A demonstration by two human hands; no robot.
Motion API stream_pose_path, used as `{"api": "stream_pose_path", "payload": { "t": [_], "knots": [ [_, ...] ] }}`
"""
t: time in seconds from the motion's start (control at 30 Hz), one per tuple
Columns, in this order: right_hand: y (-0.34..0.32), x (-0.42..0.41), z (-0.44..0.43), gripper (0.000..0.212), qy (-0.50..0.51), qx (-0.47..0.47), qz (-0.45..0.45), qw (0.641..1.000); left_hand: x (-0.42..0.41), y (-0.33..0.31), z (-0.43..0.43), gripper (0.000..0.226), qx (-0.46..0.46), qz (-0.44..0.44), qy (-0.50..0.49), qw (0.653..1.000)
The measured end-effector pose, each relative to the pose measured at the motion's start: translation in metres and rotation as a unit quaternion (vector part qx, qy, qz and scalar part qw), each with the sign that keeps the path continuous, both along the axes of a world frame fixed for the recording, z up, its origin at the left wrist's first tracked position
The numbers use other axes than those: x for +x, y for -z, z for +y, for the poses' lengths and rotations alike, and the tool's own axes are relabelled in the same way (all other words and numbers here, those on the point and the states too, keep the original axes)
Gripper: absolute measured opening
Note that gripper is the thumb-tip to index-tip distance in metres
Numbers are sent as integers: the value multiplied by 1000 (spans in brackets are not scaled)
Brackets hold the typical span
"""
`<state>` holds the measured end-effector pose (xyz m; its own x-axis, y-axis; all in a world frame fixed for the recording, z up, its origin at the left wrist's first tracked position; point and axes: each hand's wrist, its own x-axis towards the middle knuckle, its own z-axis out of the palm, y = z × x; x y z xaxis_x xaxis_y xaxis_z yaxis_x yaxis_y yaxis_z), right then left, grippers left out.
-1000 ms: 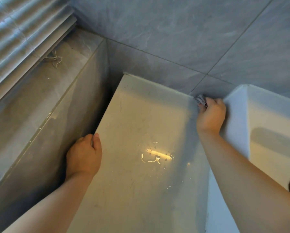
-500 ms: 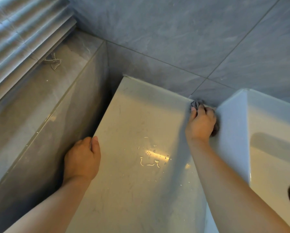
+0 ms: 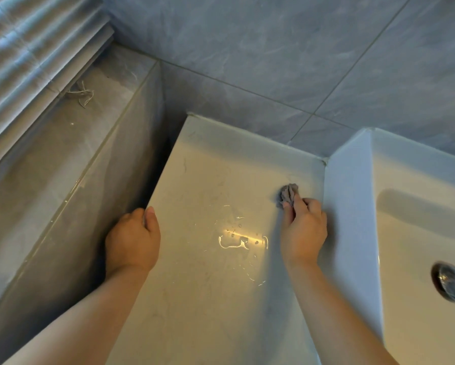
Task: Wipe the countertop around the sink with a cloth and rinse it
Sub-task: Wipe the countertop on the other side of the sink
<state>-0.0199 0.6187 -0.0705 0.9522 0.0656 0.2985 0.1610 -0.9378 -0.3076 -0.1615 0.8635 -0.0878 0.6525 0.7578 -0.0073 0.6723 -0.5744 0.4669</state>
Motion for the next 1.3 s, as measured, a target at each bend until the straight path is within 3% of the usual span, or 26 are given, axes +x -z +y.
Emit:
{"api": "stream_pose_path", "payload": {
  "t": [0.13,0.23,0.4,0.57,0.63,0.7,0.93,1.3],
  "knots": [
    [-14,-25,-10,17,-37,77,69,994,0,2,1,41,-2,8,4,1000],
    [-34,-11,-20,15,-35,92,5,995,0,4,1,42,1,5,5,1000],
    [-53,60,-19,24,-47,-50,-42,997,0,1,0,40,14,8,9,1000],
    [-48,104,-4,27,-13,-122,39,992,0,3,1,38,15,0,12,1000],
    [-37,109,-1,39,-10,-138,88,986,0,4,2,37,16,-2,11,1000],
    [-20,110,2,46,-2,-112,102,988,0,4,2,36,19,0,12,1000],
    [5,89,-7,39,-6,-22,57,998,1,1,1,36,15,2,13,1000],
    [-7,-44,-7,25,-71,129,46,988,0,2,2,41,25,11,19,999]
  ]
}}
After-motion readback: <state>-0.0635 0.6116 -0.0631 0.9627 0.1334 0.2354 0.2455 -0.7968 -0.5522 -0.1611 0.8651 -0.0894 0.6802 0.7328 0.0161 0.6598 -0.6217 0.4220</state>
